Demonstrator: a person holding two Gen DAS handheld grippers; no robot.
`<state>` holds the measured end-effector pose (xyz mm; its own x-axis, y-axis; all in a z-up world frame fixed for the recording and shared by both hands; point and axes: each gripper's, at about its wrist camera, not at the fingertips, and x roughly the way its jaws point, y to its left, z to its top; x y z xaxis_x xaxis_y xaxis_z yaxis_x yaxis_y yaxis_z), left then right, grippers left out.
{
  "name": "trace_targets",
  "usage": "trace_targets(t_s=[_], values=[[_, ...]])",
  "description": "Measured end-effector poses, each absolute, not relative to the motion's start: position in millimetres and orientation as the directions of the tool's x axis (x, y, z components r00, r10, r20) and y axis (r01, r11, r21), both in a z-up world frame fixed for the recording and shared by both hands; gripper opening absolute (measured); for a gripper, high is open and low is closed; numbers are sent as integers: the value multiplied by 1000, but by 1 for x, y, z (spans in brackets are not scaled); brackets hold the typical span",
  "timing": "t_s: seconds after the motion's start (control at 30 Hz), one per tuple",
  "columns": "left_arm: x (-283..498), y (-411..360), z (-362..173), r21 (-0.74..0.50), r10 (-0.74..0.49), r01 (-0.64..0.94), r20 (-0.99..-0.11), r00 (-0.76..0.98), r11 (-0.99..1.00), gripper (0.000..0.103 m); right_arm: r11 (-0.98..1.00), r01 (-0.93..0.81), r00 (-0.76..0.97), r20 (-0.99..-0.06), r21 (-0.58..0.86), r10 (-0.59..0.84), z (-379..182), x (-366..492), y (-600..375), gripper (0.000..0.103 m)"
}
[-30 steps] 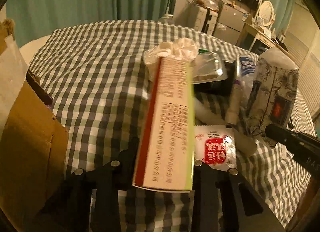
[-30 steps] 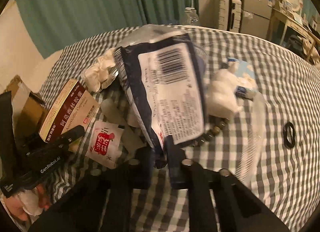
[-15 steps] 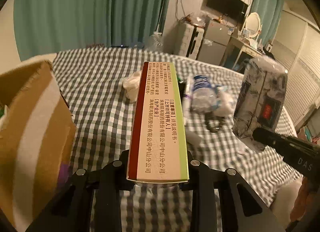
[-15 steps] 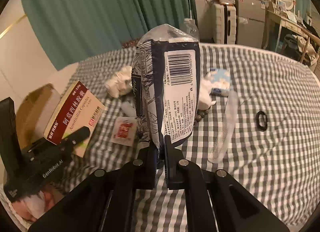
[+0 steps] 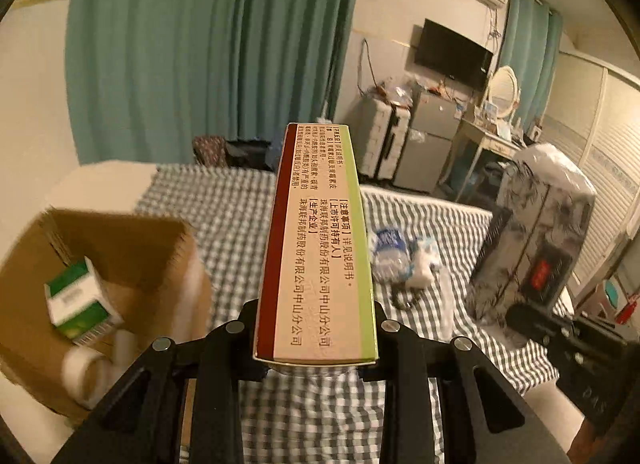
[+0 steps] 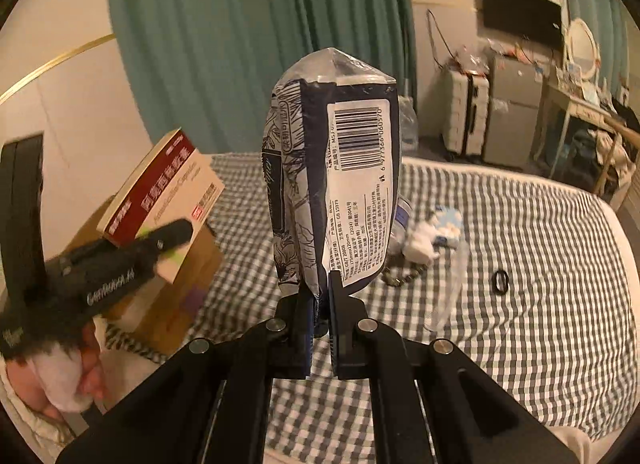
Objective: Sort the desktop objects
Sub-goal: 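Carry the medicine box and snack bag into the cardboard box and release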
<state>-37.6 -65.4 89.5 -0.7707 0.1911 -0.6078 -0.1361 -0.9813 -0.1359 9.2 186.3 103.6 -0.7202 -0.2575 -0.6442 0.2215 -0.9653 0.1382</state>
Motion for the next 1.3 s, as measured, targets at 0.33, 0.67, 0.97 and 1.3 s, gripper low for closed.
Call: trace_targets(t_s=[0.33,0.67,0.97,1.3], values=[[-34,-149,143,-84,77,-35,-569,-818,-996,30,-903,399,-697,-587,160,-412,148,0,105,6],[-38,-250,103,-63,-118,200,-621,-775,-978,30,-799,568,-536,-649,195,-540,112,-34,-14,6],[-59,-268,54,-43,-133,223,-690,-712,-974,30,-760,588,-400,-716,278,-572,63,-75,-61,7],[-60,-260,46,-2,-185,258,-692,-698,-966,99,-811,501,-493,-671,302,-554,64,-80,-30,74]])
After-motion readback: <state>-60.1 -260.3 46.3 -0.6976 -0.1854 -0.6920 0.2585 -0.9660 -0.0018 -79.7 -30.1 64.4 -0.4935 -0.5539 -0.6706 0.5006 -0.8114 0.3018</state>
